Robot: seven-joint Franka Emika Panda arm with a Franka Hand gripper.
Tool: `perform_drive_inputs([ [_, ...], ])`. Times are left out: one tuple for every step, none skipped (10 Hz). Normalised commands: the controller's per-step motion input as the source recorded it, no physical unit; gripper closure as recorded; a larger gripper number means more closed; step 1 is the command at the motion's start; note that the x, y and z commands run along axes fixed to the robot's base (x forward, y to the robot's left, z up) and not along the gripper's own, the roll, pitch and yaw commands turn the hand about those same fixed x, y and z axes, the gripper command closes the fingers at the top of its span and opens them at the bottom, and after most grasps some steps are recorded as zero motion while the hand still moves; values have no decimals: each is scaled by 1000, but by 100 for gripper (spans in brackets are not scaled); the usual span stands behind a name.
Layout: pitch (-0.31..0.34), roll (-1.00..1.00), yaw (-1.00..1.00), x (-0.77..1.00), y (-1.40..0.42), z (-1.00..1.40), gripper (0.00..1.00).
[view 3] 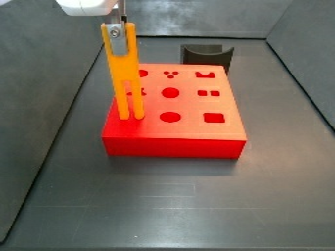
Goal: Insert the square-circle object.
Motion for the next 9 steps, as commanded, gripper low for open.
perform_drive_inputs([
  [196, 216, -117, 111, -40, -389, 100],
  [260, 231, -143, 183, -37, -277, 100],
  [96, 1, -74, 166, 0, -54, 100],
  [163, 91, -106, 191, 0, -97, 100],
  [190, 107, -146, 180, 0, -191, 100],
  [124, 93, -171, 69, -6, -377, 100],
  [0, 11, -143, 57, 0, -434, 100],
  [-114, -16, -146, 40, 0, -529, 100],
  [-194, -93, -143, 63, 0, -571, 100],
])
